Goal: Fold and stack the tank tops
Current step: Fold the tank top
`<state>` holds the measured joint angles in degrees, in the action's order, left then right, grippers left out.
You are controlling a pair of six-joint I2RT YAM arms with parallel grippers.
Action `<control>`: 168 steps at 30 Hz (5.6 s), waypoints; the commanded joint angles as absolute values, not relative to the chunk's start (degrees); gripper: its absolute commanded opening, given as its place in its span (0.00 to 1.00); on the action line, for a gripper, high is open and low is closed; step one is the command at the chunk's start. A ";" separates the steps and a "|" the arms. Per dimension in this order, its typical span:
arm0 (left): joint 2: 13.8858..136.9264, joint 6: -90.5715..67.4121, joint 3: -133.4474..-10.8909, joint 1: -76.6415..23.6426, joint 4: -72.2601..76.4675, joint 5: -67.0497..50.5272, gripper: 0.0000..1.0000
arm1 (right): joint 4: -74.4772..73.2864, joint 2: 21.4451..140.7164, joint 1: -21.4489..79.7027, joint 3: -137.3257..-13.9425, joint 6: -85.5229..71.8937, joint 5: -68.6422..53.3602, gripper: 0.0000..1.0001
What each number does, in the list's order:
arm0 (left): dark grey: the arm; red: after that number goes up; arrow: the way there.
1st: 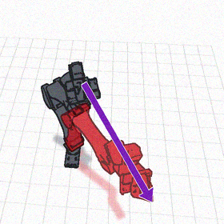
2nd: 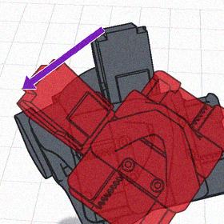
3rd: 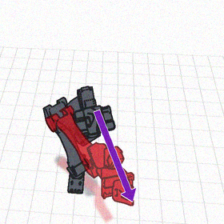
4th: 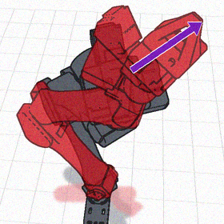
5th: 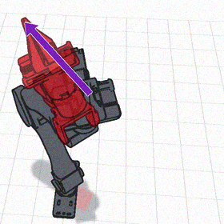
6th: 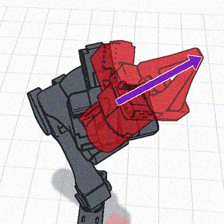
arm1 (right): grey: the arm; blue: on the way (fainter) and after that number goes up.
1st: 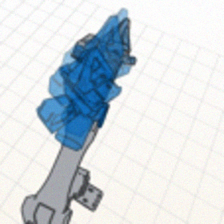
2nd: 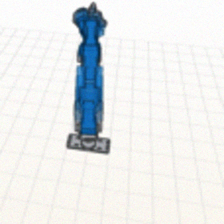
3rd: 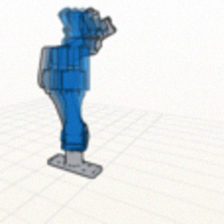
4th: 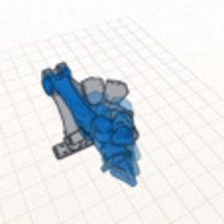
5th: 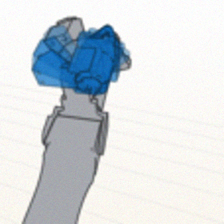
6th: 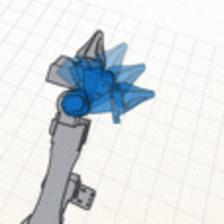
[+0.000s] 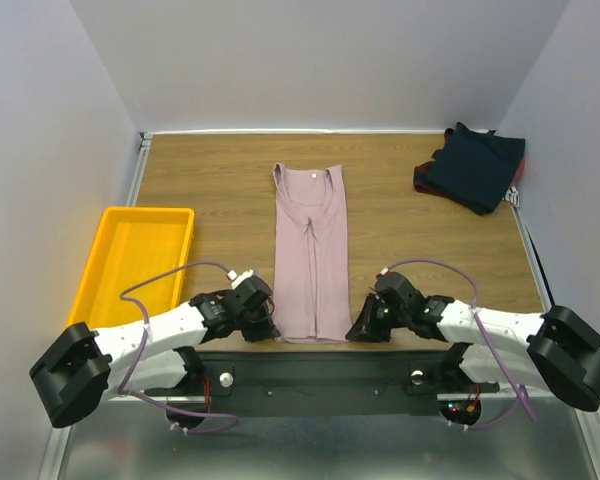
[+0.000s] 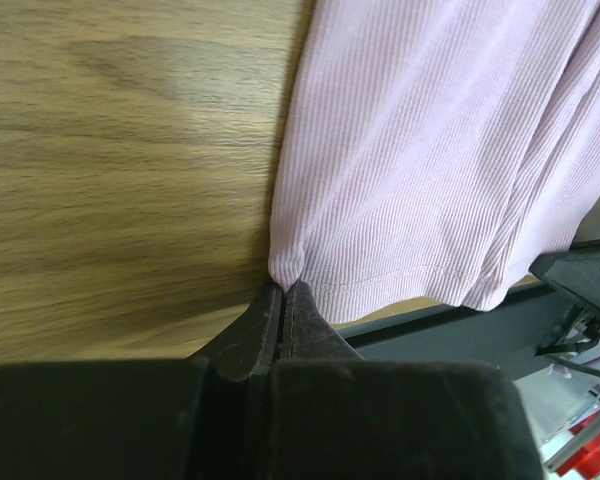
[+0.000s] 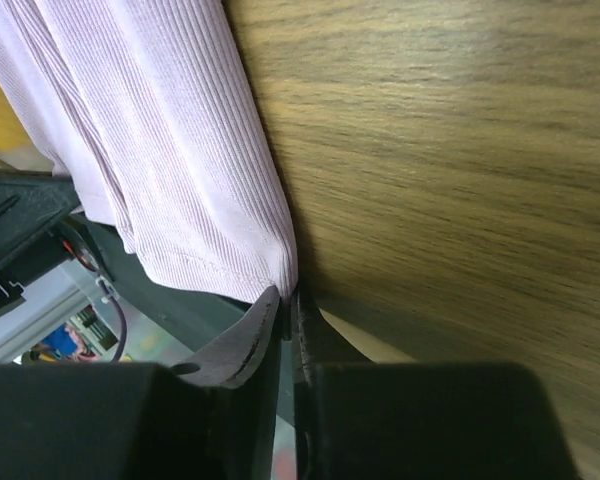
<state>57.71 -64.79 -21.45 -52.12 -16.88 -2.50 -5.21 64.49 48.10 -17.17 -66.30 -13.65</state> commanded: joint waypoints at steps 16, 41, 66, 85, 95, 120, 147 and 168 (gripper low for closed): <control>57.04 -75.84 -21.35 -73.29 -20.91 -0.44 0.00 | -18.62 59.42 65.20 -19.86 -68.64 -1.51 0.00; 50.36 -72.08 -32.34 -63.21 -28.04 10.02 0.00 | -28.48 62.49 65.22 -39.28 -62.15 15.20 0.01; 63.63 -50.28 -39.72 -37.88 -14.33 7.65 0.00 | -20.13 82.17 47.20 -55.02 -44.65 14.94 0.01; 73.11 -41.84 -48.86 -29.01 -9.50 5.98 0.00 | -16.53 91.14 41.23 -64.59 -39.46 12.22 0.00; 82.26 -38.06 -55.54 -24.44 -4.23 2.11 0.00 | -14.77 98.34 37.88 -70.57 -37.44 9.76 0.00; 82.71 -40.43 -59.34 -21.97 -4.47 5.10 0.66 | -13.18 99.24 33.57 -75.00 -33.39 6.86 0.77; 60.13 -55.90 -26.02 -33.40 -1.32 4.39 0.58 | -7.65 83.50 46.23 -43.95 -50.01 11.25 0.64; 73.83 -52.47 -26.28 -29.35 4.92 2.20 0.50 | -1.94 90.00 46.23 -41.84 -54.14 10.20 0.50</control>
<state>72.71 -53.69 -27.00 -29.15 4.43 2.39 -4.80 89.14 45.84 -43.11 -52.97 10.48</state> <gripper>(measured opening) 0.516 0.508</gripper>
